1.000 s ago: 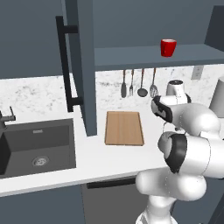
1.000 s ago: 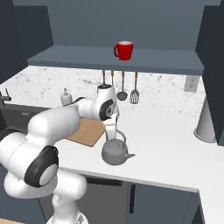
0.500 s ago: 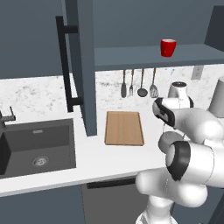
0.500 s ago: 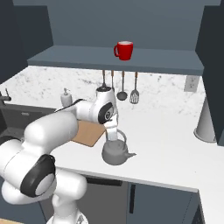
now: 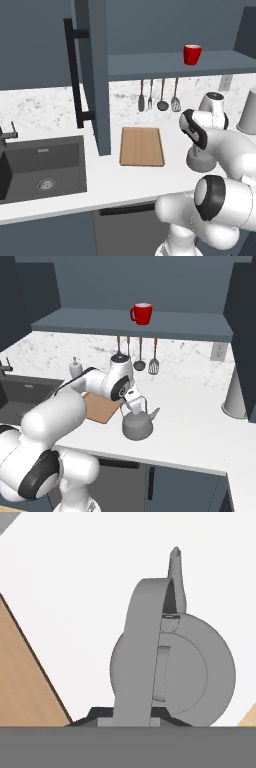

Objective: Pick the kettle from the counter and place it on the tray. Then pick the mug from the cabinet and place it on the tray. Then close the cabinet doors.

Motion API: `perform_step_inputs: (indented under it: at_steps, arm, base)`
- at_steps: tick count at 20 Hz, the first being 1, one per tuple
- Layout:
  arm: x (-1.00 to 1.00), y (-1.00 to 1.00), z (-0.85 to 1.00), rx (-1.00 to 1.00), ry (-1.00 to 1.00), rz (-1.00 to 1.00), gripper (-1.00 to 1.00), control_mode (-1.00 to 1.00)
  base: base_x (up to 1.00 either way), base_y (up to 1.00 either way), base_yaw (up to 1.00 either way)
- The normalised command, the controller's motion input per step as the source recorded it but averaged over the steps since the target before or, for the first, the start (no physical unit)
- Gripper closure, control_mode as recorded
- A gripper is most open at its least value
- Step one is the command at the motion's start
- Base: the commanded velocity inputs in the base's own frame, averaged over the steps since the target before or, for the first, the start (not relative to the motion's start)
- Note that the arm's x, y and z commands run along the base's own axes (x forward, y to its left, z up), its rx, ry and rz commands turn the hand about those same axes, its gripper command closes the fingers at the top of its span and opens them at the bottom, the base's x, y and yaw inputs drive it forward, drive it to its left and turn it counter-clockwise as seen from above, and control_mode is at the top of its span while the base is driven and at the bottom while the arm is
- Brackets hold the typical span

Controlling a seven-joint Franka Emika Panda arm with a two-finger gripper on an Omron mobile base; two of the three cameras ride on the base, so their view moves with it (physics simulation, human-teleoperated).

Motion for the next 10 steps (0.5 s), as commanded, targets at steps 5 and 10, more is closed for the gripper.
perform_step_inputs:
  at_steps: [5,10]
  arm:
    - [-0.14,0.43,0.42,0.00,-0.32,0.24,1.00,-1.00]
    - [-0.07,0.56,0.19,0.03,-0.34,0.03,1.00,-1.00]
  base:
    - [0.00,0.00,0.00]
    - [0.00,0.00,0.00]
